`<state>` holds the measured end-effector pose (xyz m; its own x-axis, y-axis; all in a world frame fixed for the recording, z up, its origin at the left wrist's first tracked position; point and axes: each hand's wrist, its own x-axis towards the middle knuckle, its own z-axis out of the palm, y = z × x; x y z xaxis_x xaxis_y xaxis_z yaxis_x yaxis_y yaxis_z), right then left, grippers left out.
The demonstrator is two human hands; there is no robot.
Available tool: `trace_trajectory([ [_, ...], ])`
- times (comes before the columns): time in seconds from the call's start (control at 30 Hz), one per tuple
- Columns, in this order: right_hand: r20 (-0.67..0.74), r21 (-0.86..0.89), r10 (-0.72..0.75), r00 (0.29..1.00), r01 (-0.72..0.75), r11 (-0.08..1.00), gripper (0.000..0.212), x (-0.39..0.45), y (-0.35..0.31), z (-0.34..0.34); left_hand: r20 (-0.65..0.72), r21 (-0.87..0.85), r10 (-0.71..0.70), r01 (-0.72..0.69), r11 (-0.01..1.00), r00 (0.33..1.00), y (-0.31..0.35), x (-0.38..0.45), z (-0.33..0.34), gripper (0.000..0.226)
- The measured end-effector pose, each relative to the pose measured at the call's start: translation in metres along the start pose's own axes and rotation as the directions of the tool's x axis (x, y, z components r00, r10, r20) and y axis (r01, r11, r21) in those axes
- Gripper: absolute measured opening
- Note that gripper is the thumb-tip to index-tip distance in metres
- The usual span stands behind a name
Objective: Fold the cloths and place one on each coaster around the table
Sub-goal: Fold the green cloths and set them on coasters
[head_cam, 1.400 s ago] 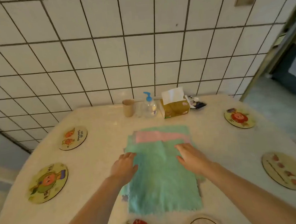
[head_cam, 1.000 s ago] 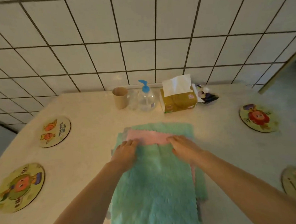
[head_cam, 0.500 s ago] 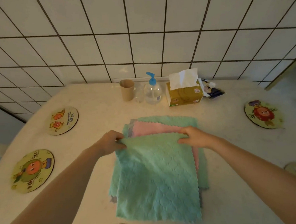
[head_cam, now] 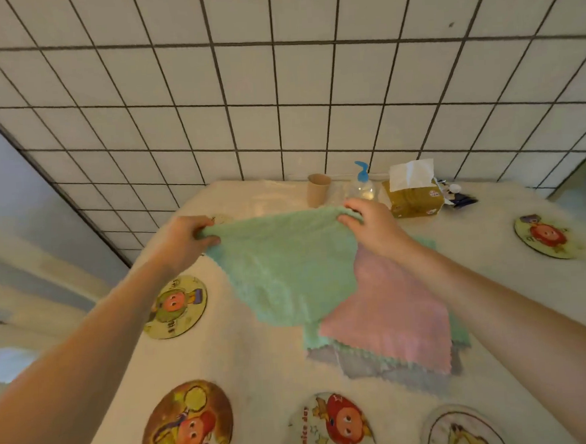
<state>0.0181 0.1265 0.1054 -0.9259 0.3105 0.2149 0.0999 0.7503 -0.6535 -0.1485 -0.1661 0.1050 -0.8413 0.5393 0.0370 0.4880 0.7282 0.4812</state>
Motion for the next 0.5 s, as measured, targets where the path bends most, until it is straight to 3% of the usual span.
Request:
trace_trajectory([
  [0.17,-0.124,-0.090,-0.125,0.984,0.114,0.989,0.015,-0.033,-0.052,0.032,-0.177,-0.008,0.120,-0.123,0.992,0.977,-0.028,-0.060,-0.040,0.009],
  [0.27,-0.047,-0.109,-0.168,0.985,0.162,0.981,0.017,-0.075,-0.066,0.061,-0.158,0.044,0.205,-0.200,0.979,0.966,-0.061,-0.112,-0.038,0.014],
  [0.37,0.133,-0.107,-0.157,0.979,0.172,0.979,0.019,-0.126,-0.063,0.097,-0.024,0.071,0.286,-0.284,0.956,0.958,-0.104,-0.164,-0.011,0.022],
  [0.5,0.399,-0.180,0.025,0.917,0.052,0.982,0.025,-0.187,-0.055,0.136,0.258,0.084,0.193,-0.221,0.972,0.947,-0.146,-0.219,0.033,0.023],
])
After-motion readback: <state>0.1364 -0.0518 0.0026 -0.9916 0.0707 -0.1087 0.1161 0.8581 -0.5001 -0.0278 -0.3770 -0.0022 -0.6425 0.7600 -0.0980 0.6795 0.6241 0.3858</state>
